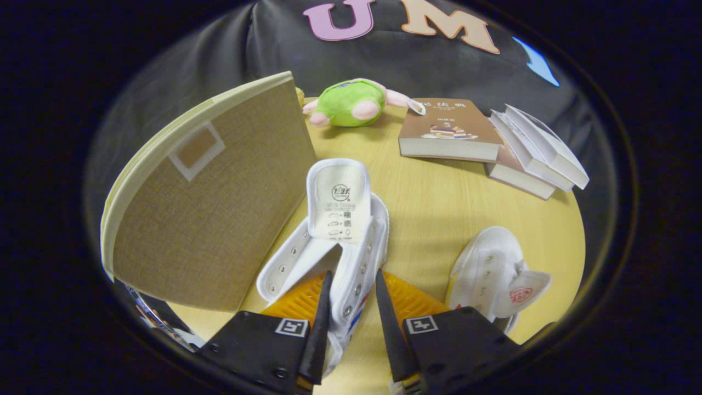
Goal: Open the storage box then place both shoes into the box .Put the left shoe in first, then the right shoe, with the right side of both shoes facing outward in a uniform manner.
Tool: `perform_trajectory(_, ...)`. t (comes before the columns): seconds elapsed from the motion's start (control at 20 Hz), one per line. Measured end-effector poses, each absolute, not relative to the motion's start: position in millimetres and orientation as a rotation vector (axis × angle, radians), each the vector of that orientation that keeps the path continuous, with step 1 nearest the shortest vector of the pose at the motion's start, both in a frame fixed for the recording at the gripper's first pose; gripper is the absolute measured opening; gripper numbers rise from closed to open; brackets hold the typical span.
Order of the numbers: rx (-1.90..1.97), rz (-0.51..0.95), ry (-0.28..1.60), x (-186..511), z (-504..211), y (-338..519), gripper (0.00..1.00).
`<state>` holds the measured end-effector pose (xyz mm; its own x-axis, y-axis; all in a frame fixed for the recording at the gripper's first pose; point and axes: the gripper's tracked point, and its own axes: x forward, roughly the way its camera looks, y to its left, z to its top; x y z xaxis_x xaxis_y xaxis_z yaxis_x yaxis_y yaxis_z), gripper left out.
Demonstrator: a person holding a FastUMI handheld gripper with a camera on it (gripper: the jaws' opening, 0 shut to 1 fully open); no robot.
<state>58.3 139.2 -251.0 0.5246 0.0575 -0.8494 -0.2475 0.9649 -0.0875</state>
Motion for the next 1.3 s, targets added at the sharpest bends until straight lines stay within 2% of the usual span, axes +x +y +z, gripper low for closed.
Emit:
perform_trajectory(0.25,-0.117,0.215,1.044,65,-254,135,0.24)
perform_trajectory(0.35,-0.067,0.190,1.066,64,-255,129,0.11)
perform_trajectory(0.75,0.264,0.223,1.122,55,-243,150,0.11)
perform_trajectory(1.3,0.450,0.236,0.969,62,-142,155,0.11)
